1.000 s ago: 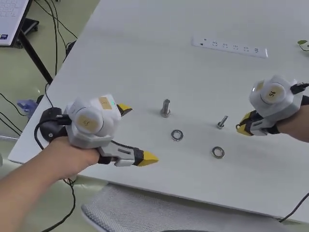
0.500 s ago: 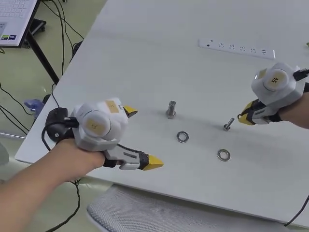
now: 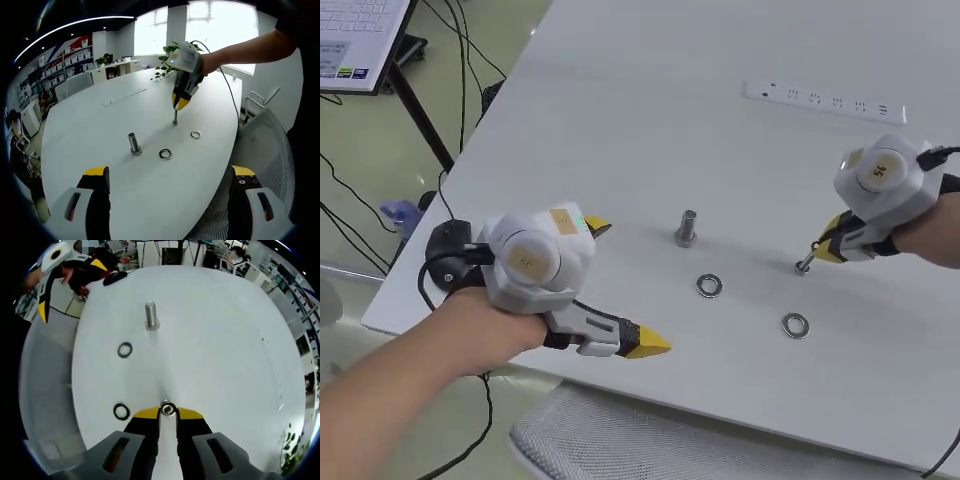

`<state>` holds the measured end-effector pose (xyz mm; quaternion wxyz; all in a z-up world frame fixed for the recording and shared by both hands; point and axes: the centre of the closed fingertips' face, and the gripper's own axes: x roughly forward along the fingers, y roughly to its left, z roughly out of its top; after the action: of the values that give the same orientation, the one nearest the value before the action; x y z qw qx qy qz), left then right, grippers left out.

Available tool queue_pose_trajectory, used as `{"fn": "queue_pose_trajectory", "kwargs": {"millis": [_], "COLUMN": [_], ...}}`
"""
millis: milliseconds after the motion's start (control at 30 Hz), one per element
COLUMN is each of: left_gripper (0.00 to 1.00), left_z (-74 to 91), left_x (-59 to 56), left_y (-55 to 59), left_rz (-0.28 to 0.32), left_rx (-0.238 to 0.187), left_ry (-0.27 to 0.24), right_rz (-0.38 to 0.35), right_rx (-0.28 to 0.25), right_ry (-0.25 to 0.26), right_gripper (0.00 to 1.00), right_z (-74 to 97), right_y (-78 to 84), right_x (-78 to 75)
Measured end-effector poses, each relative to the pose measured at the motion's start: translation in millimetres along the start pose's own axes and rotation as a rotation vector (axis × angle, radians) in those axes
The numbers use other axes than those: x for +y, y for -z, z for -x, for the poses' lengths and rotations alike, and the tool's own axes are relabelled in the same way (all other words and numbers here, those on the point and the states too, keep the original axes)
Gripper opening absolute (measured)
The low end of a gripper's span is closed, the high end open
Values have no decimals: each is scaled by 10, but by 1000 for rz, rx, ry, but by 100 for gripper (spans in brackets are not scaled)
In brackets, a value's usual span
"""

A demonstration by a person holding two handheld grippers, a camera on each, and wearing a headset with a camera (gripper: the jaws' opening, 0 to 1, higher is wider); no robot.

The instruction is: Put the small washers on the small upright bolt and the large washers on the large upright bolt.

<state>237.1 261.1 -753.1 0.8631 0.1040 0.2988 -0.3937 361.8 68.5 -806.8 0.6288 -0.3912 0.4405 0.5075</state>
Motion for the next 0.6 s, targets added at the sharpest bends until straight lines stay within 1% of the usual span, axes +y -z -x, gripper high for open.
{"fn": "queue_pose_trajectory", "kwargs": {"millis": [133,267,400,533,600], "left_gripper": [99,99,97,96,96], "left_z": [5,12,19,29,34], "left_x": [-1,-9,-14,-23,-31], "left_y": [4,12,6,38,54], "left_rz": [0,-6,-1,-3,-5], "left_rx": [3,9,4,14,17], "left_ry": [3,7,8,8,8], "right_rz": [6,12,18,18,31], "right_rx": [14,24,34,38,44], "right_ry": [5,-1,2,-1,1], "right_gripper": [13,13,13,13,13], "right_z": [-17,-38,-63,-115,-144], "right_y": [10,19,33,41,52], "right_x": [-12,4,-2,4,6]}}
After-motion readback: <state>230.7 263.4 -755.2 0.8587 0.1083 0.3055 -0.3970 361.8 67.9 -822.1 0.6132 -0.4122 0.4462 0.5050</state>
